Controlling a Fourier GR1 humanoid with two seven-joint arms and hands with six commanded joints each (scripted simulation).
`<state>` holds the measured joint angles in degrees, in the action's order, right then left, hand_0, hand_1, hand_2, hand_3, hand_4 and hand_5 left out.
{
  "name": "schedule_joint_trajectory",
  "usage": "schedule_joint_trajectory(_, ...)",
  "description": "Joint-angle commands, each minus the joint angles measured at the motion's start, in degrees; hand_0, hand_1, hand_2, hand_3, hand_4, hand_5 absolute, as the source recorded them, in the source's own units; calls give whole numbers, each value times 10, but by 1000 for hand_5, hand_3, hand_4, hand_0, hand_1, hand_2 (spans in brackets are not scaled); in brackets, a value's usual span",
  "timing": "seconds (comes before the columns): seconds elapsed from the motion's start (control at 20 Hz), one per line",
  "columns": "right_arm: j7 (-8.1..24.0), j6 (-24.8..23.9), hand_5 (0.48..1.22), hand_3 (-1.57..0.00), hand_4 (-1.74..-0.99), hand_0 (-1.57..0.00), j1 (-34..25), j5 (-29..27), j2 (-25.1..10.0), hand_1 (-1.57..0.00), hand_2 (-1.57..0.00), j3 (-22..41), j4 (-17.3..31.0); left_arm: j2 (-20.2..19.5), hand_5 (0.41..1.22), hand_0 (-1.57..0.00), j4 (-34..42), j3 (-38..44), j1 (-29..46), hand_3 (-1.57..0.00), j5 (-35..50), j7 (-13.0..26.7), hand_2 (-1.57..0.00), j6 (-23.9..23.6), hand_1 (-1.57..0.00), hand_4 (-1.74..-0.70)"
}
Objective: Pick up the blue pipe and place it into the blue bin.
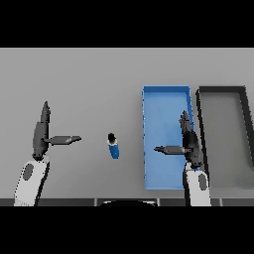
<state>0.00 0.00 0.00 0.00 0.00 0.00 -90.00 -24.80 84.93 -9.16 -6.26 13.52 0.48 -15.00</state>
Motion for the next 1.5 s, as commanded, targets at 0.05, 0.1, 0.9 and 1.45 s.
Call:
schedule_joint_trajectory(0.05, -2, 1, 603, 1, -1222, 1, 4, -1, -1, 1, 1, 0, -3, 1, 586, 1, 4, -1, 3, 1, -1, -6, 1, -1, 1, -1006)
schedule_joint_trajectory(0.1, -4, 2, 603, 1, -1222, 1, 7, -1, -2, 1, 1, 0, -4, 1, 586, 1, 7, -2, 6, 1, -2, -7, 1, -2, 1, -1006)
schedule_joint_trajectory(0.9, -47, 44, 589, 1, -1220, 1, 68, 71, -80, 1, 1, 52, -86, -122, 573, 1, 68, -75, 66, 1, 3, -92, 1, 219, 1, -1024)
schedule_joint_trajectory(1.45, -66, 54, 617, 1, -1262, 1, 70, 65, -82, 1, 1, 49, -76, -83, 447, 1, 122, -189, 57, 1, -49, -20, 1, 264, 1, -1101)
